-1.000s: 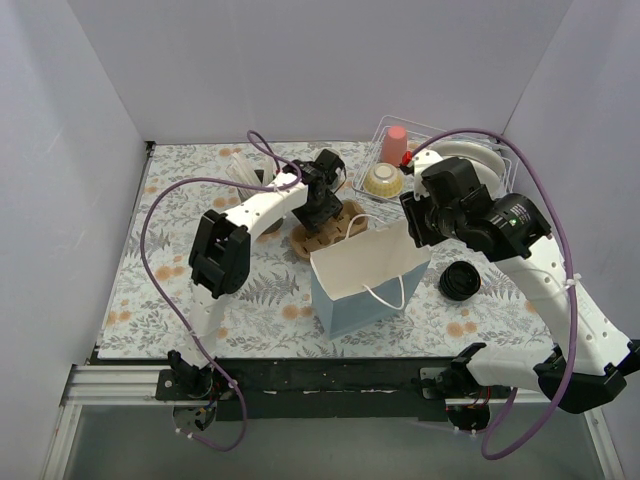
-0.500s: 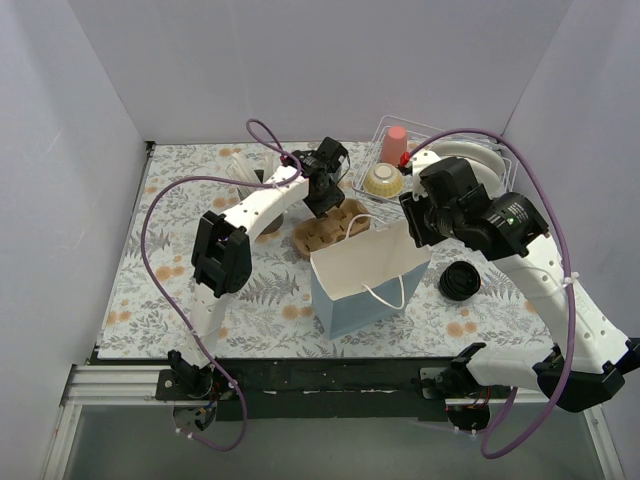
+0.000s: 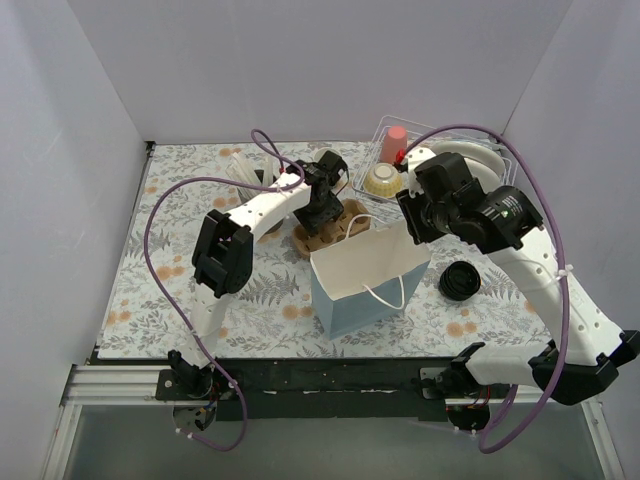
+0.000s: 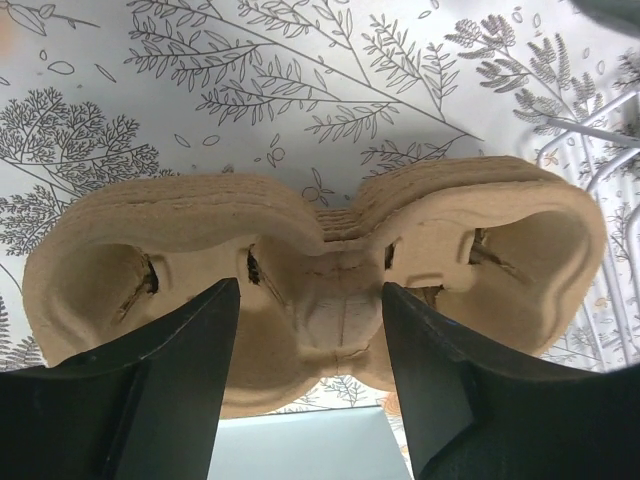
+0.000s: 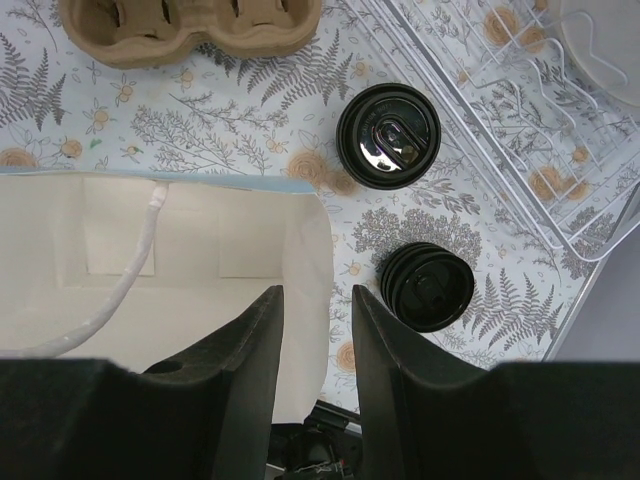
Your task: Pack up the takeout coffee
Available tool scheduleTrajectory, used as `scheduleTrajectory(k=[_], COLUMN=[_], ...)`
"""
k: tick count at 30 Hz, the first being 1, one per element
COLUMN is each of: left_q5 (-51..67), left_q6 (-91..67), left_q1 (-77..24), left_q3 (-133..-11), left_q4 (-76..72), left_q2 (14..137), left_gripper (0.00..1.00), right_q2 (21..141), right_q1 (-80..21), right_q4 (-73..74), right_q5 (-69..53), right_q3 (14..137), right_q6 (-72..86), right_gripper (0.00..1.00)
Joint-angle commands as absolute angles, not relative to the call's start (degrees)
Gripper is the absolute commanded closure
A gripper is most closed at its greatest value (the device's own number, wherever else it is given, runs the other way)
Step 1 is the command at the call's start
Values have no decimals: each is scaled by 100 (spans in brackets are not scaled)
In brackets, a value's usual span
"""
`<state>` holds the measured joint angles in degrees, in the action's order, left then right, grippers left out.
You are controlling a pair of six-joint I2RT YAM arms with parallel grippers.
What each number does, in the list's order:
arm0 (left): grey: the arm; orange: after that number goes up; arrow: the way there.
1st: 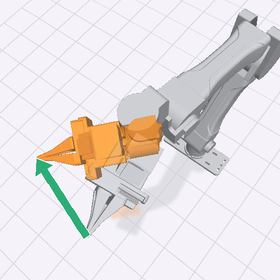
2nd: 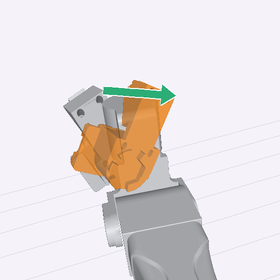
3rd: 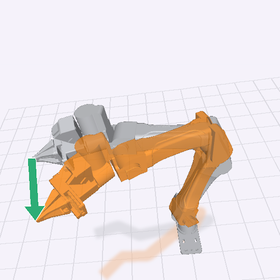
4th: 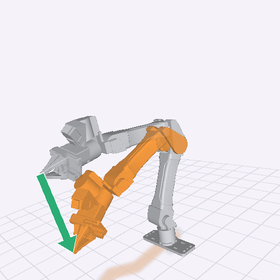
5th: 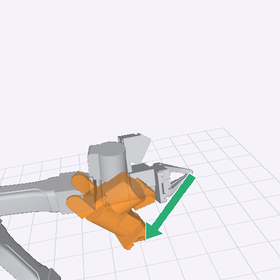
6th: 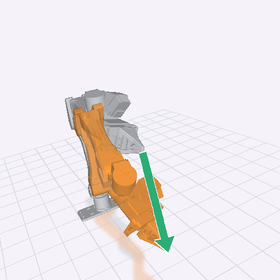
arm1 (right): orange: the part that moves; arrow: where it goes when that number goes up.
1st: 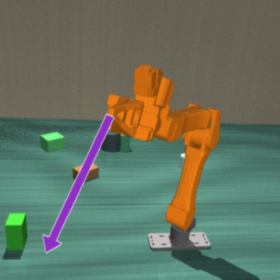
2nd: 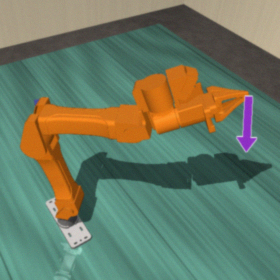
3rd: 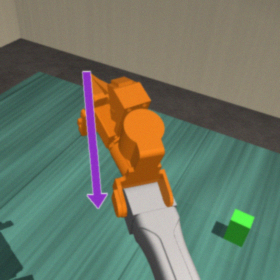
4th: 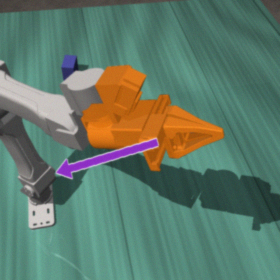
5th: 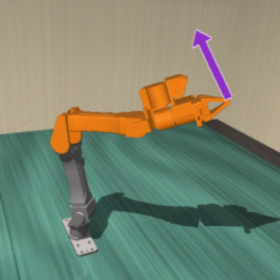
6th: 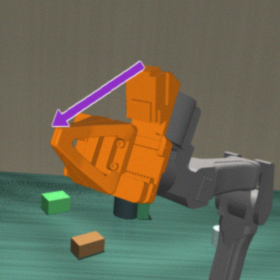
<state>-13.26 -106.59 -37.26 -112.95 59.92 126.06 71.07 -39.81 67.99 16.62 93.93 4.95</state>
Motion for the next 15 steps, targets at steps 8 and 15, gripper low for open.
scheduleTrajectory(k=[8,15], left_q5=[-1397,-1494], left_q6=[-10486,-10398], left_q1=[-3771,-3762], left_q3=[-11549,-11426], left_q4=[5757,5748], left_q2=[12700,12665], left_gripper=[51,66], right_q2=[7409,7418], right_q1=[-3964,-3964], right_q4=[6908,6917], right_q5=[1784,1793], right_q3=[10019,10028], right_q6=[413,404], right_gripper=[59,58])
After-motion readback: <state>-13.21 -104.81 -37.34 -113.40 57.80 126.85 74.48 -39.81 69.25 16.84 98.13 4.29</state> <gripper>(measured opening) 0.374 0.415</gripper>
